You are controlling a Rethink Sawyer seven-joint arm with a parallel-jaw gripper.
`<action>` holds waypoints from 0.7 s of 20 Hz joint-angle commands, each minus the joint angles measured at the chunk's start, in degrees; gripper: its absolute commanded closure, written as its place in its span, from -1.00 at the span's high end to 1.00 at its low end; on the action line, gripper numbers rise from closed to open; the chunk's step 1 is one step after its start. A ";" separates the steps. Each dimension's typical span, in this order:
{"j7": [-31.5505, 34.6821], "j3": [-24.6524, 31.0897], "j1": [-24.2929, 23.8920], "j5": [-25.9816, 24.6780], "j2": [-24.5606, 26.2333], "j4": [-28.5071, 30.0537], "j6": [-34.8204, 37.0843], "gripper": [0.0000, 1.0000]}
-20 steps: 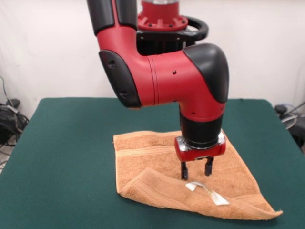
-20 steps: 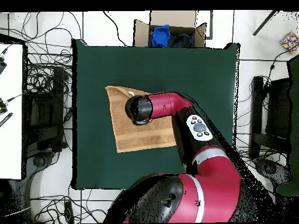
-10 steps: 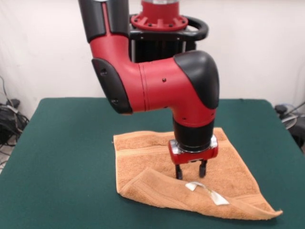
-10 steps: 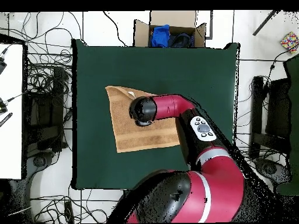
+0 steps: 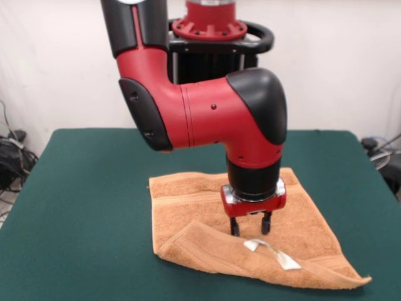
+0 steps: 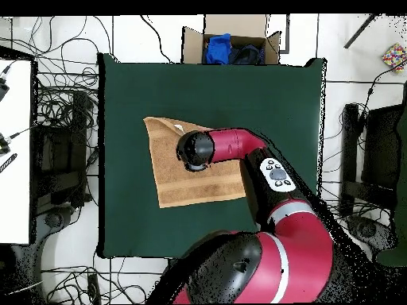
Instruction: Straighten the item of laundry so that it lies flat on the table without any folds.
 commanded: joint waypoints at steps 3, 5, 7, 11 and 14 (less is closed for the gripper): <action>-3.65 2.05 -0.11 -1.58 3.38 -4.36 -0.21 1.00; -3.80 2.12 -0.11 -1.56 3.35 -4.55 -0.06 1.00; -4.37 2.39 0.02 -1.36 3.64 -5.59 0.79 1.00; -5.67 3.16 -0.30 -1.48 3.80 -6.37 0.96 1.00; -7.18 4.17 -0.80 -2.07 4.15 -7.18 0.06 1.00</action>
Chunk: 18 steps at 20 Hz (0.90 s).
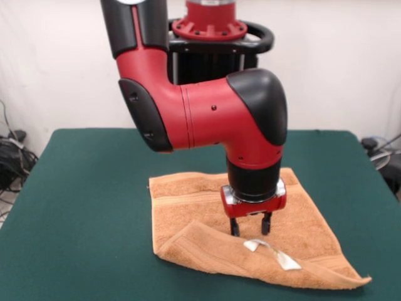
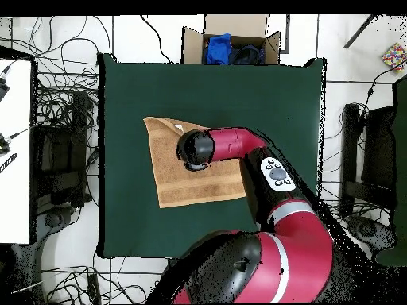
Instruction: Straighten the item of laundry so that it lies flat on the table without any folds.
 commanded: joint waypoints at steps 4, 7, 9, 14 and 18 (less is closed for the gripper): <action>-8.30 4.61 -0.85 -1.93 4.71 -8.39 0.63 1.00; -8.61 4.87 -0.88 -2.16 4.97 -9.02 0.96 1.00; -8.74 5.01 -0.90 -2.28 5.08 -9.34 1.20 1.00; -8.69 5.55 -1.23 -2.56 5.12 -9.36 1.76 1.00; -8.52 5.78 -1.40 -2.67 4.90 -9.20 2.27 1.00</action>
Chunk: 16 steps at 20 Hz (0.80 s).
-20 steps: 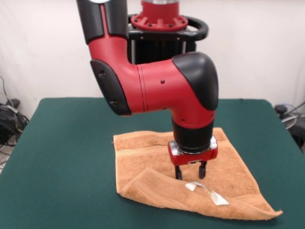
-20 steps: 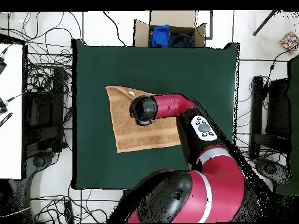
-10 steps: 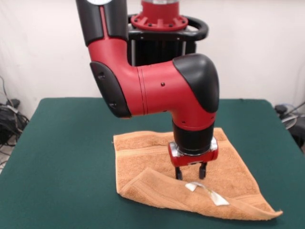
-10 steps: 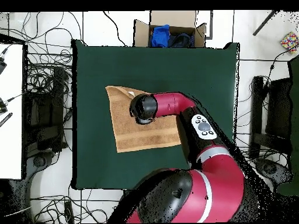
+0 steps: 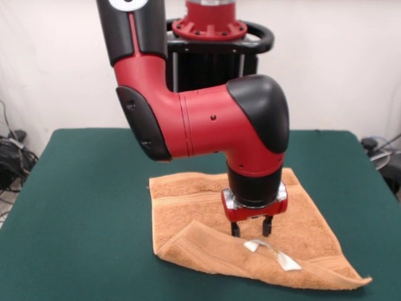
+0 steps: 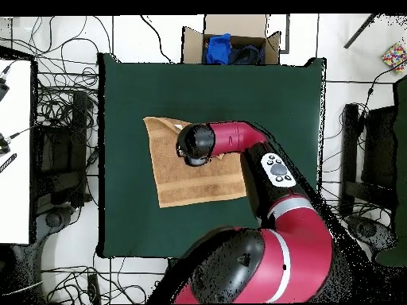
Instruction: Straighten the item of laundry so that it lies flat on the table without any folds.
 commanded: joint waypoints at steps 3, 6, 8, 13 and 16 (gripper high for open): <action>-8.40 4.23 -1.07 -2.65 3.24 -5.71 -3.12 1.00; -7.92 4.47 -1.43 -3.40 2.55 -4.79 -5.88 1.00; -7.43 4.62 -1.61 -3.66 2.37 -4.45 -7.46 1.00; -7.20 5.03 -1.99 -3.25 2.65 -4.62 -7.71 1.00; -7.16 4.96 -1.89 -3.19 2.69 -4.96 -7.09 1.00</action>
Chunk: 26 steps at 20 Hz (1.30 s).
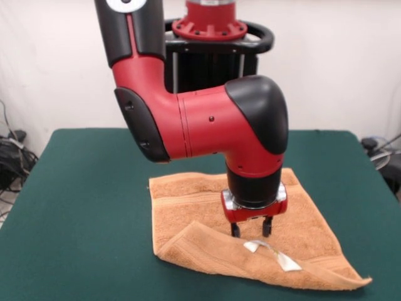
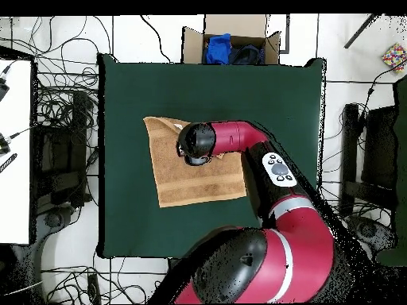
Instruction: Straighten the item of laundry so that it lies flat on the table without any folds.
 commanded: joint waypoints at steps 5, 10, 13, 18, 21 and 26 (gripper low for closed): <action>-7.64 4.73 -1.64 -3.31 2.79 -5.37 -7.04 1.00; -9.42 5.11 -1.55 -3.06 3.79 -8.09 -4.08 1.00; -11.67 5.71 -1.76 -3.35 4.59 -10.36 -2.00 1.00; -15.21 6.91 -2.17 -3.87 5.86 -13.93 1.88 1.00; -16.21 7.50 -2.38 -4.16 6.29 -15.26 3.61 1.00; -16.94 8.46 -2.86 -4.58 6.78 -16.32 5.48 1.00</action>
